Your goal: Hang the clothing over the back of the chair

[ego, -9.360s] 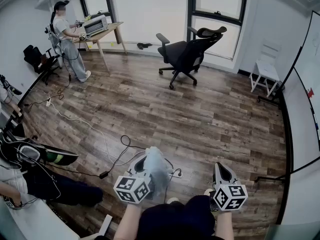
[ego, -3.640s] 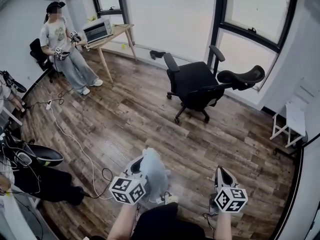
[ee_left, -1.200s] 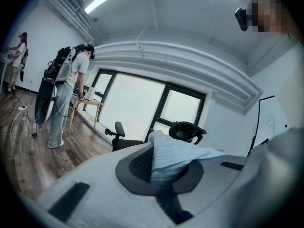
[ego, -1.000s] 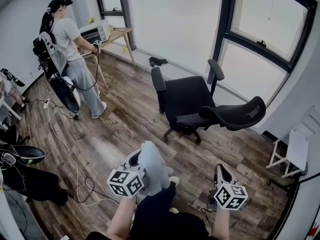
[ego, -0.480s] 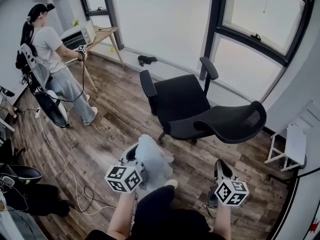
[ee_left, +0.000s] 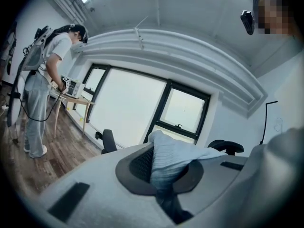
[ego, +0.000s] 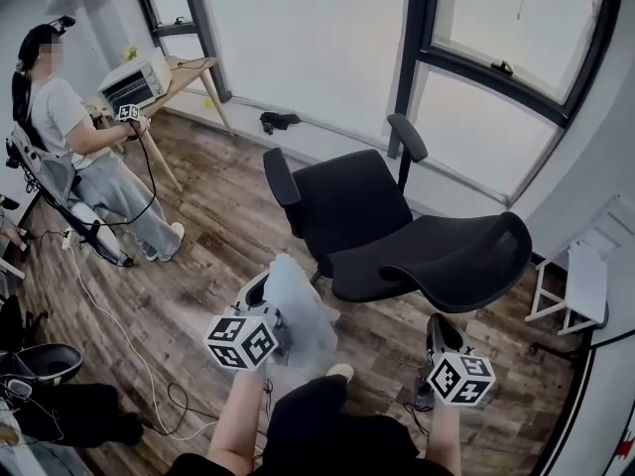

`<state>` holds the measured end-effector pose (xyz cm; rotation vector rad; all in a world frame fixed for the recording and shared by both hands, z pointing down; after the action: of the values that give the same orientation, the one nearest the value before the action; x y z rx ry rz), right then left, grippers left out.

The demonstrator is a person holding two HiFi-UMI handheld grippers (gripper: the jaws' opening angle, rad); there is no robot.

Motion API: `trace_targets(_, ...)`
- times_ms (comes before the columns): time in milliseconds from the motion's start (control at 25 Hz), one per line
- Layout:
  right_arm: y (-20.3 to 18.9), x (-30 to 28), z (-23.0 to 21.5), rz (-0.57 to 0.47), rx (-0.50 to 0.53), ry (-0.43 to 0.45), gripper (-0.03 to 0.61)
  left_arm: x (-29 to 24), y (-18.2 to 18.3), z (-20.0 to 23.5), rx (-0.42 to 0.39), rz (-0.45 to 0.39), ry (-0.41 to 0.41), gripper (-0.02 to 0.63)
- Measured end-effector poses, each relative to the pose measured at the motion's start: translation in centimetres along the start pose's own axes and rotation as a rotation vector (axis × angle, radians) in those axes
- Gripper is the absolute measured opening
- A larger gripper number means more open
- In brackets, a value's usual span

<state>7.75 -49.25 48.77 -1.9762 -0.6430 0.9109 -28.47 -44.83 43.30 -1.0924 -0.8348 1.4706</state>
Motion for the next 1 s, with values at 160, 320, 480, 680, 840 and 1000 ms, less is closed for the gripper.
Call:
trace_targets(160,0.5,-1.3,-0.5,0.001,-0.008,-0.014,-0.001,-3.2,1.4,0.7,0.004,0.003,-0.024,0.011)
trace_targets(320,1.2,-2.2,-1.2,-0.008,-0.012,-0.036,-0.002,-6.2,3.4,0.8,-0.036,-0.012,-0.051,0.012)
trace_targets(480,1.4,-2.7,-1.9,-0.023,-0.031,-0.066,0.000,-9.2,5.8,0.9,-0.084,-0.042,-0.082,0.012)
trace_targets(680,1.6,-3.2,-2.7,-0.036,-0.048,-0.095,0.000,-13.2,8.8,0.2,-0.105,-0.073,-0.120,0.011)
trace_targets(840,1.5,-3.1,-3.0,-0.053,-0.058,-0.120,0.000,-16.0,11.3,-0.7,-0.127,-0.097,-0.157,0.011)
trace_targets(1000,1.8,-2.9,-2.9,-0.072,-0.065,-0.148,-0.001,-18.3,13.9,-1.6,-0.128,-0.129,-0.207,0.012)
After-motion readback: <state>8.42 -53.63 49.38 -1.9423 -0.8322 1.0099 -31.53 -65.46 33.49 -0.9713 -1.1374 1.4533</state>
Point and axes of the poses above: the fingertips, and each gripper's own axes: x backward along the fingers, z to its left, y out of its top, the point moved 6 cm from there along x, backward along the fingers, and after that the axes turned 6 degrees about y, right-handed, at the moved point
